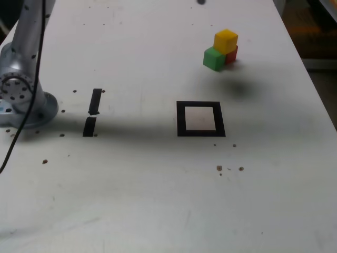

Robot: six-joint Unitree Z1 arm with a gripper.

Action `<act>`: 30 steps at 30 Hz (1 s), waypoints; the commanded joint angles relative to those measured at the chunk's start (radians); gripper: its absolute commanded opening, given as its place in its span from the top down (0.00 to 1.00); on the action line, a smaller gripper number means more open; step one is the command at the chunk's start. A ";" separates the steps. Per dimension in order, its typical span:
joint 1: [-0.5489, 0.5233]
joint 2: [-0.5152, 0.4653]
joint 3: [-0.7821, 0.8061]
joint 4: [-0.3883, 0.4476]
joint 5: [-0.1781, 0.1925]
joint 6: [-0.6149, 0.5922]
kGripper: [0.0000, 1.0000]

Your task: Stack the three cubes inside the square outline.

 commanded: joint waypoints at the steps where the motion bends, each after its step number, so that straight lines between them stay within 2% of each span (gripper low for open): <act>1: 0.015 0.021 0.015 0.013 0.017 0.031 0.02; 6: 0.046 0.078 0.063 -0.004 0.052 0.118 0.03; 12: 0.046 0.127 0.047 -0.052 0.076 0.162 0.03; 19: 0.050 0.184 0.052 -0.105 0.077 0.169 0.04; 26: 0.052 0.199 0.061 -0.136 0.077 0.171 0.06; 30: 0.053 0.206 0.074 -0.156 0.071 0.170 0.10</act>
